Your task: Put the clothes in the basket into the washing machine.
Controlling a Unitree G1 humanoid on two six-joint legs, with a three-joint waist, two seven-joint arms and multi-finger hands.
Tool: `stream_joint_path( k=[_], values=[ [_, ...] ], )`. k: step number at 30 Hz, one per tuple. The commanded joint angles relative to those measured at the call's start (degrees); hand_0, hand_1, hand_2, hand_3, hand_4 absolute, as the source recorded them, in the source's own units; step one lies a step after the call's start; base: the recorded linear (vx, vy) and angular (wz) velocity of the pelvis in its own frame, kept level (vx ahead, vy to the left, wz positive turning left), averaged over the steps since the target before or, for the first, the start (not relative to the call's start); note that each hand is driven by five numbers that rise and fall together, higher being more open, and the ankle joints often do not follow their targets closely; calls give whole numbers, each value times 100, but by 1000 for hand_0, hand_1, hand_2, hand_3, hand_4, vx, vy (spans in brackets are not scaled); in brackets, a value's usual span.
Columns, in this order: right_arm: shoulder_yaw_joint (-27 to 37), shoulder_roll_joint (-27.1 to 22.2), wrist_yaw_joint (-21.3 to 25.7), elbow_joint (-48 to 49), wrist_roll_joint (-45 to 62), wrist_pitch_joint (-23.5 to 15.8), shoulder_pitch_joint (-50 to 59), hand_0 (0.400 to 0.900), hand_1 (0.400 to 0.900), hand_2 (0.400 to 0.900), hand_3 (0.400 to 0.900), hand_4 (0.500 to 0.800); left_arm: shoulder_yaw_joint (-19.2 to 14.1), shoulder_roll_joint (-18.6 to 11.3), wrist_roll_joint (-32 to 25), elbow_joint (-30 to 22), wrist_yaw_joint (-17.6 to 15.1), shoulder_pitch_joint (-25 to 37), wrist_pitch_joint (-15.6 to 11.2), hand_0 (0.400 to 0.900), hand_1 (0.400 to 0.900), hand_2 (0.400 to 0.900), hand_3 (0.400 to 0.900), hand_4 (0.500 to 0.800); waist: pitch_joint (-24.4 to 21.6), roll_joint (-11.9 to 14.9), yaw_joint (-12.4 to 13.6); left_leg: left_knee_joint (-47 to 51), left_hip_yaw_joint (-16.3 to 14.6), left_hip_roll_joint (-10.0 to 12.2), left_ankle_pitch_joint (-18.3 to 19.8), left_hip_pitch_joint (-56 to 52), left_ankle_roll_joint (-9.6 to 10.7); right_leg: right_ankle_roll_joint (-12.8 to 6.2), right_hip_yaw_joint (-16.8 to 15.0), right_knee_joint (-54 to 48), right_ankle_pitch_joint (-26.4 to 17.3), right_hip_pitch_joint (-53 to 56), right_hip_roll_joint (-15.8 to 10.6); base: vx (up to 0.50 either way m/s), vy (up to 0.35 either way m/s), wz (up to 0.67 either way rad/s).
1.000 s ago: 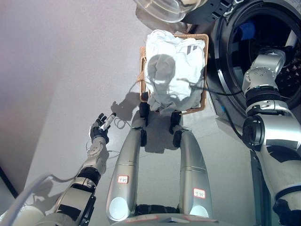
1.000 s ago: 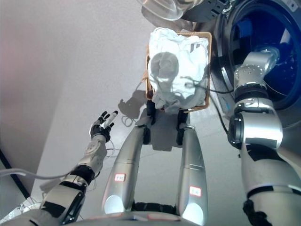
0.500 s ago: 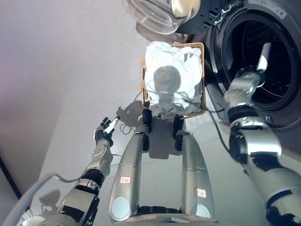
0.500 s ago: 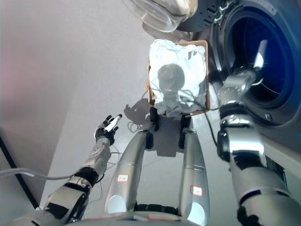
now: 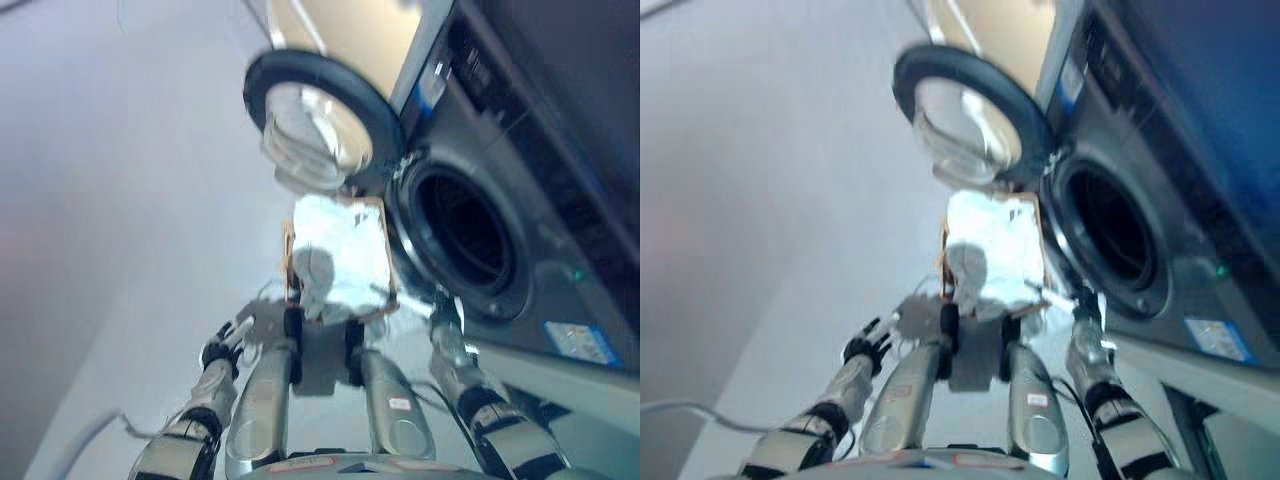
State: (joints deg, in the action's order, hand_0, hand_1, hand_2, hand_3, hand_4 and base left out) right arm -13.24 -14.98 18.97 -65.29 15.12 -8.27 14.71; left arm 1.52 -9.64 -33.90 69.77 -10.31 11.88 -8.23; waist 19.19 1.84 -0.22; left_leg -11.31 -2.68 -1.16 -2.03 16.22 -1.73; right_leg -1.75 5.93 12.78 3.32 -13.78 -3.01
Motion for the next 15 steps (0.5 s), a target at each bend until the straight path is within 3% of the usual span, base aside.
stream_joint_path(
  k=[1, 7, 15],
  values=[
    [86, -229, -189, -406, -772, 295, -189, 900, 900, 900, 900, 800, -95, -337, 575, 306, 68, -198, 44, 900, 900, 900, 900, 800, -463, -103, -18, 555, 100, -212, 446, -670, 247, -406, -70, -614, -153, 360, 35, 74, -12, 6],
    [1107, -82, -793, -1607, 102, 665, -617, 900, 900, 900, 900, 800, -315, -370, 1102, 725, 403, -508, 311, 900, 900, 900, 900, 800, -1050, -121, -8, 1301, 21, -156, 359, -1554, 227, -414, -69, -1376, -278, 1215, 65, 96, -7, -1],
    [1148, 100, -950, -1649, -4, 683, -928, 900, 900, 900, 900, 800, -413, -216, 1221, 886, 565, -890, 421, 900, 900, 900, 900, 800, -1412, -124, -24, 1630, -55, -104, 419, -2270, 232, -388, -66, -1652, -193, 1906, 121, 95, -16, -3]
  ],
)
